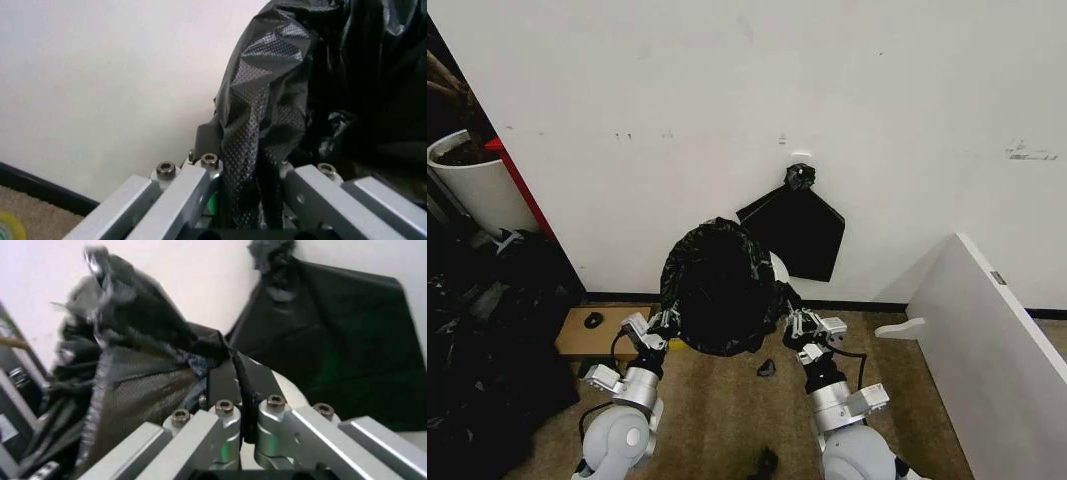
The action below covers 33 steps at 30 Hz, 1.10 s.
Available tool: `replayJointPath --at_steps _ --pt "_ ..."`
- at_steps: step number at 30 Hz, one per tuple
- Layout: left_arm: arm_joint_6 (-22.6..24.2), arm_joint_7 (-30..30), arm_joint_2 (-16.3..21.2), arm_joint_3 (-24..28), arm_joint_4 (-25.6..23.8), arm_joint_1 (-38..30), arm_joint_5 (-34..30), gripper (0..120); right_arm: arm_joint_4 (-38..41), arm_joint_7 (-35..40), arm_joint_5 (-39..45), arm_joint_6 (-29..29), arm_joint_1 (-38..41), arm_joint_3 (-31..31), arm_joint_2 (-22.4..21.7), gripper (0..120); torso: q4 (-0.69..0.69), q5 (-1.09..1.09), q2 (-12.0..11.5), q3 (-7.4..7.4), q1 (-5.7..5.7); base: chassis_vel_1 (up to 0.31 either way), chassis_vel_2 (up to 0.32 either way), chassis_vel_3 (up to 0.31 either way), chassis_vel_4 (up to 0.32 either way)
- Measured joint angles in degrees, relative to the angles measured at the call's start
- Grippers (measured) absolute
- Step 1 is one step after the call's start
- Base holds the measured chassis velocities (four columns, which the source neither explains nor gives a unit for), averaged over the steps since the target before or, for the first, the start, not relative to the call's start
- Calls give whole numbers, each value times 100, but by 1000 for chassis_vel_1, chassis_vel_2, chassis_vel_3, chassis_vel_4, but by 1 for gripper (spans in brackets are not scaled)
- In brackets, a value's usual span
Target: Place the garbage bag over the trash bin.
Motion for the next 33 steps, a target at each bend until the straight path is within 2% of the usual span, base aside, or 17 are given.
replayJointPath --at_steps 11,15,20,24,27,30,32,33 --pt "57 -65 13 -18 -442 175 -141 3 -92 -120 -199 106 -217 -133 57 0 0 0 0 0 0 0 0 0 0" --pt "98 -97 29 -13 -703 301 -163 3 -323 -157 -664 91 -247 -187 125 0 1 1 0 0 0 0 0 0 0" --pt "99 -108 50 0 -755 324 -162 3 -386 -220 -958 121 -250 -171 141 0 0 0 0 0 0 0 0 0 0" --pt "99 -115 97 -2 -752 305 -165 3 -387 -443 -1340 120 -306 -146 -4 16 1 1 0 0 0 0 0 0 0" --pt "101 -125 120 -4 -737 275 -188 3 -400 -678 -1435 138 -345 -103 -127 23 0 1 0 0 0 0 0 0 0" --pt "143 -146 170 -3 -681 183 -267 3 -494 -1353 -1504 379 -410 105 -424 38 0 1 0 0 0 0 0 0 0" --pt "172 -145 218 3 -606 124 -283 3 -594 -1916 -1438 657 -432 305 -585 45 -1 1 0 0 0 0 0 0 0" --pt "172 -145 218 3 -606 124 -283 3 -594 -1916 -1438 657 -432 305 -585 45 -1 1 0 0 0 0 0 0 0"
